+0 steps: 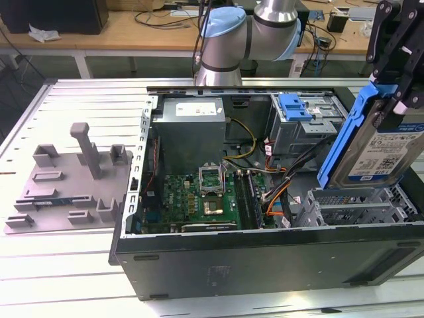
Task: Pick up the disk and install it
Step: 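Insert the disk into the insertion slot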
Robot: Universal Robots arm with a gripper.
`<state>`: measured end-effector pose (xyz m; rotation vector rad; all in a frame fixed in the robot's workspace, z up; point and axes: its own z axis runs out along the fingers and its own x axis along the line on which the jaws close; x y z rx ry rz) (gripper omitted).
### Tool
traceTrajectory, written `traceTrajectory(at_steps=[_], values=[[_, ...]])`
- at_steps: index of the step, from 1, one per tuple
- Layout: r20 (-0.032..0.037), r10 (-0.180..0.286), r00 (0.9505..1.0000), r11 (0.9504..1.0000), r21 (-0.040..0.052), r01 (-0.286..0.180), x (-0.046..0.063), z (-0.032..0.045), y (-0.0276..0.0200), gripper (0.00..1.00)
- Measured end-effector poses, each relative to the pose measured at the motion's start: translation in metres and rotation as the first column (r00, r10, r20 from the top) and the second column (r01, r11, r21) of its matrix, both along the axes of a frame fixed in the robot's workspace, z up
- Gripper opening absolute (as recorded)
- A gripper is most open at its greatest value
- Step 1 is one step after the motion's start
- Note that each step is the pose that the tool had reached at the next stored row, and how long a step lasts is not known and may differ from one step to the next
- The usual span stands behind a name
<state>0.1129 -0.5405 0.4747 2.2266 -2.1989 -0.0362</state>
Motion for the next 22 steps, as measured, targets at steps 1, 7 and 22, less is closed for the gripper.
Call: traceTrajectory(at_steps=[1,7,22], values=[[0.0000,0.000,1.0000,1.0000,0.0000,0.000,0.000,-0.0007,0.0000,0.37],[0.0000,0.000,1.0000,1.0000,0.0000,0.000,0.002,-0.0042,-0.0003,0.37],[0.0000,-0.031,0.9995,0.9995,0.0000,0.031,0.002,-0.0109,-0.0005,0.37]])
